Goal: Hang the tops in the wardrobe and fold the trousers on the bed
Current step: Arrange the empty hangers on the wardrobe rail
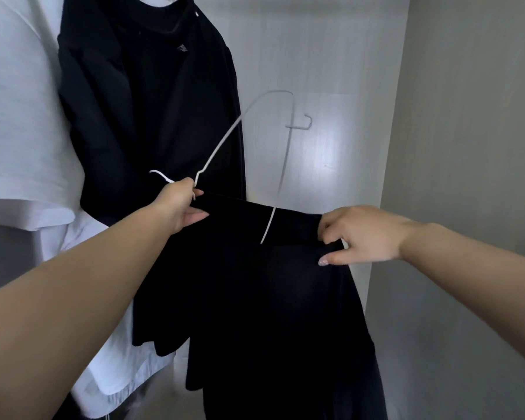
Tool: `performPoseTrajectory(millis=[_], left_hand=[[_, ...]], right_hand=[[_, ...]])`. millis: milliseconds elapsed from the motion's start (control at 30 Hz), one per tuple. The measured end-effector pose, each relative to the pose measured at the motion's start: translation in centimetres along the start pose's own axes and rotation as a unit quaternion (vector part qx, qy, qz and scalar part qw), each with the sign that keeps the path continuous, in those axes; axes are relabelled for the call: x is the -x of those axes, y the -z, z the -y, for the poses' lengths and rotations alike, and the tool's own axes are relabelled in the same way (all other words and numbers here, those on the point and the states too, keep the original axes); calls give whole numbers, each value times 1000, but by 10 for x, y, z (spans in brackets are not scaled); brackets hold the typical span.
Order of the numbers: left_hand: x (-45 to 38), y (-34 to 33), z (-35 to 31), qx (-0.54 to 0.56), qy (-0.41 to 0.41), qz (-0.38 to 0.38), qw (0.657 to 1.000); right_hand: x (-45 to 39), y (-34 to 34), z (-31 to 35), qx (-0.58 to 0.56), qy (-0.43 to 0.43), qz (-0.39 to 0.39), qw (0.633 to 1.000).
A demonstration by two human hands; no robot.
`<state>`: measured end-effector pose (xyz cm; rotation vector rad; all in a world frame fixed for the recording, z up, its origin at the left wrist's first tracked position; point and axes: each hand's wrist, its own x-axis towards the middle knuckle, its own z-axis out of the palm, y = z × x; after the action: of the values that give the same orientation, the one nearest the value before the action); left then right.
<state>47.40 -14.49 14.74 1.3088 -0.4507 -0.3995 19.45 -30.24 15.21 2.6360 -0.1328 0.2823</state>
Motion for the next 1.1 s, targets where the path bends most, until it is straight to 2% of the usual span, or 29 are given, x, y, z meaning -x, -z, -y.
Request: performPoseTrajectory(millis=[67,200,300,367,433,533,600,767,933,1100], left_hand=[[4,-4,1,84,22,-4,996],[10,-10,2,185,36,-7,982],[9,-12,3,212,34,-13,976],[4,-9,7,106,-1,-23,994],[1,-4,12,-71,-54,-25,996],[1,4,23,-275,-122,5,954],[2,7,30,-350,-149,21,925],[7,1,33,-389,-200,41,898],[24,-30,32,-395,-266,71,876],[29,-45,28,-404,-315,80,855]], right_hand=[[-3,-6,8,17,24,38,999],[-5,-14,18,16,34,78,996],[-5,-13,19,17,28,92,995],[-5,-11,15,31,21,97,995],[-2,-5,7,47,7,99,994],[3,4,-7,59,-17,91,994],[5,9,-13,59,-26,82,995],[-2,13,-10,48,-30,73,996],[-16,14,0,-16,-46,19,999],[-16,11,1,-15,-49,14,999]])
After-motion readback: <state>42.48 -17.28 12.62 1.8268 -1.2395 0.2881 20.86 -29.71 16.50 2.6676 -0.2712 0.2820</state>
